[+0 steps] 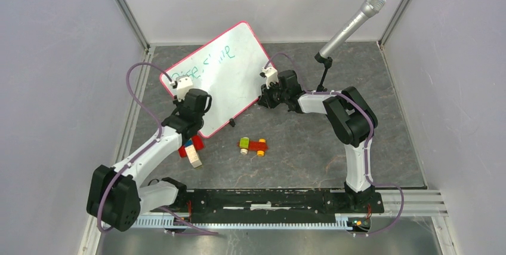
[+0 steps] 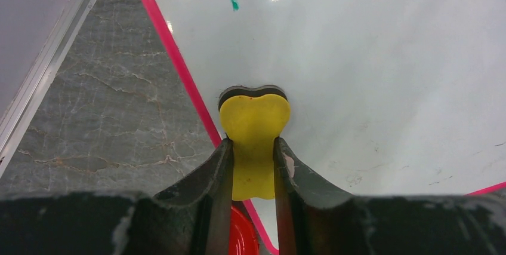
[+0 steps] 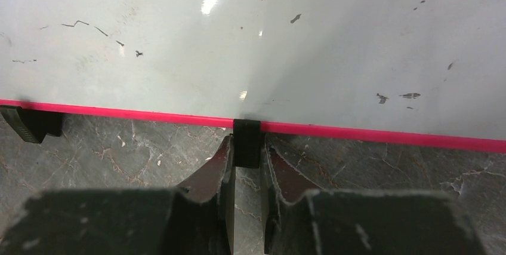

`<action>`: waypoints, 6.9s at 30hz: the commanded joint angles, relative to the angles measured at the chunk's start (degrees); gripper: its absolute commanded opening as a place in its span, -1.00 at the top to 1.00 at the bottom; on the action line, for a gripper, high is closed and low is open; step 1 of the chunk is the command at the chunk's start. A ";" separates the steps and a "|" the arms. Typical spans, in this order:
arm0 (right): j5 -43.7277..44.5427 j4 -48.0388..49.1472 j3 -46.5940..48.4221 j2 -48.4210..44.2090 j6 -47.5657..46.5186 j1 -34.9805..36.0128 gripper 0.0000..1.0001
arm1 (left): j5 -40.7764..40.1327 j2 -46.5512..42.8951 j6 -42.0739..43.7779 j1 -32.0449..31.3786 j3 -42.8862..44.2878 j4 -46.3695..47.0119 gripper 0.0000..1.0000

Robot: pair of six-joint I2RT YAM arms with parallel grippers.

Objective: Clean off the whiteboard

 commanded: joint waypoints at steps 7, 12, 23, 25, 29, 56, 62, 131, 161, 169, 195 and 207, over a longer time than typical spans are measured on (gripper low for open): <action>-1.40 -1.67 -0.17 1.63 1.33 -0.25 1.00 | 1.70 7.94 2.54 -2.79 4.76 4.30 0.60; -1.05 -1.66 -0.05 1.85 1.49 -0.19 1.00 | -1.00 16.60 9.94 -3.23 15.55 8.47 0.61; -0.63 -1.85 -0.51 1.53 1.26 -0.16 1.00 | 0.31 32.04 21.26 1.42 38.72 9.74 0.59; -0.73 -1.84 -0.32 1.60 1.25 -0.17 1.00 | 0.91 34.26 23.36 1.78 42.74 8.39 0.58; -0.97 -1.68 -0.19 1.66 1.31 -0.16 1.00 | 2.12 38.43 25.56 1.90 49.02 4.95 0.58; -0.73 -1.94 -0.50 1.03 0.89 -0.25 1.00 | 6.07 29.66 24.65 5.68 37.19 6.55 0.60; -0.99 -2.21 -0.36 0.94 0.88 -0.27 1.00 | 6.97 29.30 23.64 4.59 34.91 6.70 0.60; -2.24 -1.24 -0.16 1.37 1.57 -0.26 1.00 | 4.45 13.21 18.84 16.80 22.03 4.80 0.59; -2.28 -1.36 -0.04 1.37 1.58 -0.25 1.00 | 8.55 12.73 17.19 18.80 23.96 1.86 0.59; -2.03 -1.46 -0.29 1.07 1.40 -0.24 1.00 | 11.72 14.46 15.84 19.03 26.16 -0.17 0.58; -2.44 -1.36 0.34 1.76 1.67 -0.25 1.00 | 11.99 13.19 15.80 18.88 24.85 -6.82 0.59; -2.33 -1.33 0.01 1.43 1.59 -0.25 1.00 | 20.01 15.93 14.59 17.71 28.30 -10.62 0.57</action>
